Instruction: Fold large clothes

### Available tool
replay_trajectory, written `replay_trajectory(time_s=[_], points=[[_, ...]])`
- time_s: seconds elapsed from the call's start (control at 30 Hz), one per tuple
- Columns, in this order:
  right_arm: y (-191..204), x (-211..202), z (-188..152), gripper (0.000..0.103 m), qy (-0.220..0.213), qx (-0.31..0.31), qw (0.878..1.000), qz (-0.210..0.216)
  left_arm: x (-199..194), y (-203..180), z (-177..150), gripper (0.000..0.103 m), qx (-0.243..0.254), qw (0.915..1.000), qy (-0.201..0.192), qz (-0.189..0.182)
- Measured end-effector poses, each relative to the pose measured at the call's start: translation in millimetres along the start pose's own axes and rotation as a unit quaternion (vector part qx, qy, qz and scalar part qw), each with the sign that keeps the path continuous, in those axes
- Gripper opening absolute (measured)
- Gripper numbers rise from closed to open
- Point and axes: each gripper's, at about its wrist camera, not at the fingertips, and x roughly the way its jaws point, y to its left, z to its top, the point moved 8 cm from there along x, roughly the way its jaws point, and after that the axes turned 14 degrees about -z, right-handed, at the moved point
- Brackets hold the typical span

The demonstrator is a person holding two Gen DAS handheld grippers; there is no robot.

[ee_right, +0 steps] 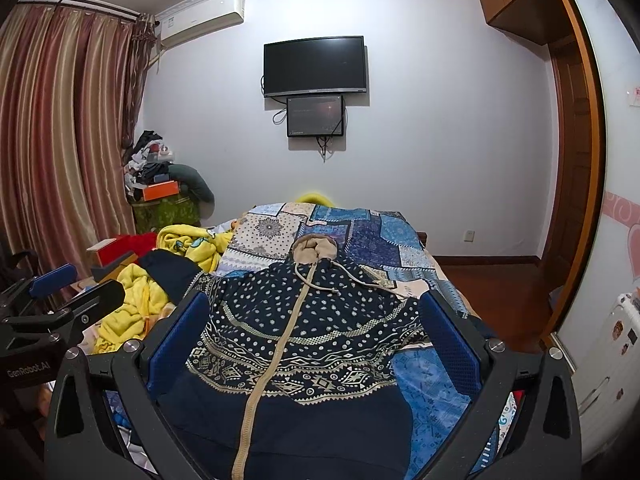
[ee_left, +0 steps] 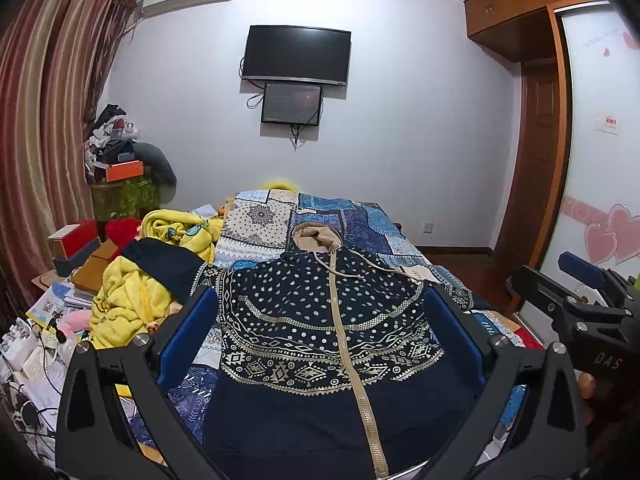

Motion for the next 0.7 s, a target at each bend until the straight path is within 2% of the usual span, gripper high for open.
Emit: replay_trajectory(time_s=[0.7], points=[[0.4, -0.5, -1.4, 0.103, 0.003, 0.002, 1.0, 0.001, 0.9, 1.5, -2.6, 0.103, -0.001, 1.0, 0.001, 0.0]])
